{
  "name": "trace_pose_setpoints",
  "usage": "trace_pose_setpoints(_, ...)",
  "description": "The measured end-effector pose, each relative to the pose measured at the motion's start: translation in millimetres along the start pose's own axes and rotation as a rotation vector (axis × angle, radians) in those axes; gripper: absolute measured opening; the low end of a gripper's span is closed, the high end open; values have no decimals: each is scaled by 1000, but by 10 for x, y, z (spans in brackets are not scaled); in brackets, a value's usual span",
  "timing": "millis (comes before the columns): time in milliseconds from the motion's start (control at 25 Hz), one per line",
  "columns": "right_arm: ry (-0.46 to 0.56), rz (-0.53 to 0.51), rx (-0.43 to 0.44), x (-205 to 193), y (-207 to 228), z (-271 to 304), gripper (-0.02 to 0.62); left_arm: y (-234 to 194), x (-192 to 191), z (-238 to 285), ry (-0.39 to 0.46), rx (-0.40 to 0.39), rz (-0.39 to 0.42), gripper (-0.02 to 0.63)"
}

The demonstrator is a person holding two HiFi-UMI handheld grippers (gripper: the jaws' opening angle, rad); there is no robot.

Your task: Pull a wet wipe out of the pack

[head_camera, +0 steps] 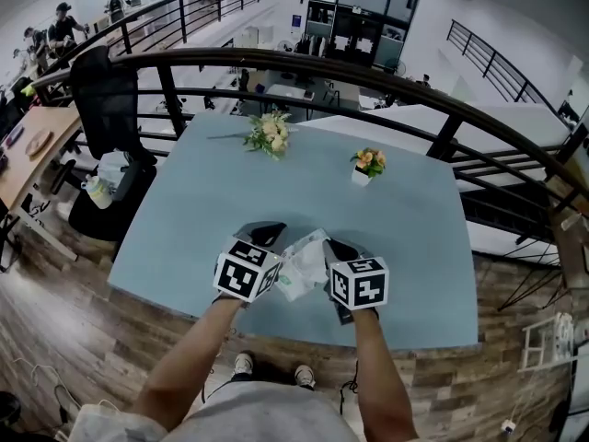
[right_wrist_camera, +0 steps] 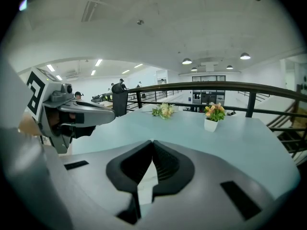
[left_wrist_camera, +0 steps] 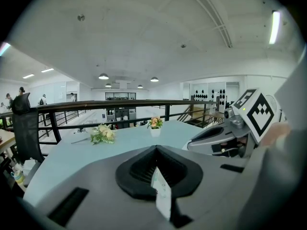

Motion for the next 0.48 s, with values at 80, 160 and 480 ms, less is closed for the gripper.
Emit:
trace_pose_setpoints(80,23,0,-8,73,9,-24,6,5,15,-4,4,-1,2,-5)
trace_pose_setpoints(160,47,-4,-17,162,31,-53,7,17,29,0,8,-4,5,-5)
trace_pose_setpoints(480,97,-12,-40,360,70,-160,6,53,74,-10,19,-9,12,-5)
Point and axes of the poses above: the fingertips, and each gripper's own axes: z forward along the fingers, y to its right, x out of its top, the point moved 1 cm from there along -z, backward along the fingers, and after that the axes turned 14 degrees about y, right-handed, at the moved point
